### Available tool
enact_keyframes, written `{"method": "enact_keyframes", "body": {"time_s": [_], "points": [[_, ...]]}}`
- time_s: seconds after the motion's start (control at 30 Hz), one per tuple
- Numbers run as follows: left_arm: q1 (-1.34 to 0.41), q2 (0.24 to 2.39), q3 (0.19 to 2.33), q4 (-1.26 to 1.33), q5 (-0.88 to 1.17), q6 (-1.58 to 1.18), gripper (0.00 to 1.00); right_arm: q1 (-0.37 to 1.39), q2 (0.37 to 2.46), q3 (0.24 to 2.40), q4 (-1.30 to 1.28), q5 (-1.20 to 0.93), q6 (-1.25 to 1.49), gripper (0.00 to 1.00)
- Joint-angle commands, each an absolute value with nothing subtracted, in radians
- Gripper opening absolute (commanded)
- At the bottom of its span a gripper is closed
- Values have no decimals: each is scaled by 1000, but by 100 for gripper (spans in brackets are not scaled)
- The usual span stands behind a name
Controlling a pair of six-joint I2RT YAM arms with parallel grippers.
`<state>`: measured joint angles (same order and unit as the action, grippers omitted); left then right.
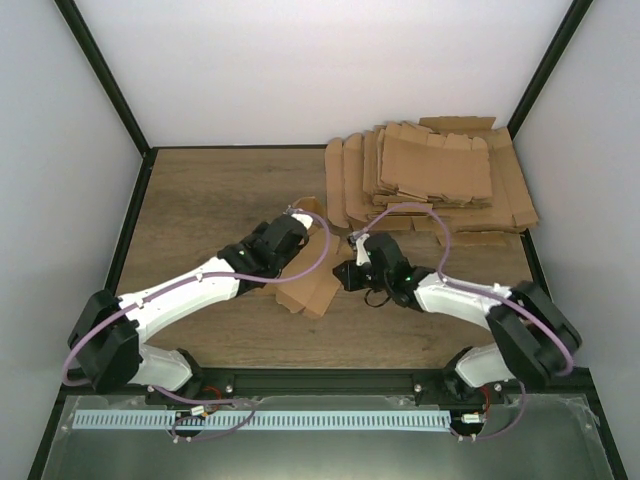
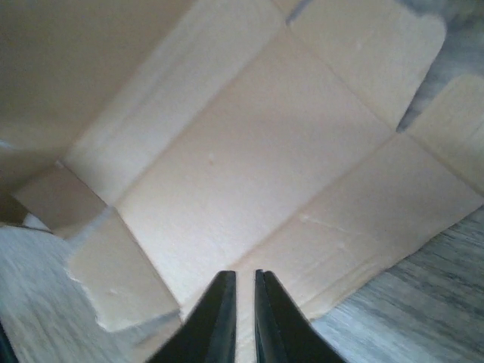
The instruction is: Fold the paper box
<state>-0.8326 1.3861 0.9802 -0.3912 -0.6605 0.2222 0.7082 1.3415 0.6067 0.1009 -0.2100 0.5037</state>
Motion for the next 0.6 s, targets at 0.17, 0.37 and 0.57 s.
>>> {"method": "enact_keyframes", "body": {"time_s": [0.17,0.37,0.57], "points": [[-833,1377,977,-326,-582,61,4,642,1540,601,239,-409,643,1],[-834,1428,966,-309,-570,20,4,609,1637,617,227,-375,648,1],[-835,1459,974,-317,-524,43,4,575,1707,642,219,-363,627,1]]}}
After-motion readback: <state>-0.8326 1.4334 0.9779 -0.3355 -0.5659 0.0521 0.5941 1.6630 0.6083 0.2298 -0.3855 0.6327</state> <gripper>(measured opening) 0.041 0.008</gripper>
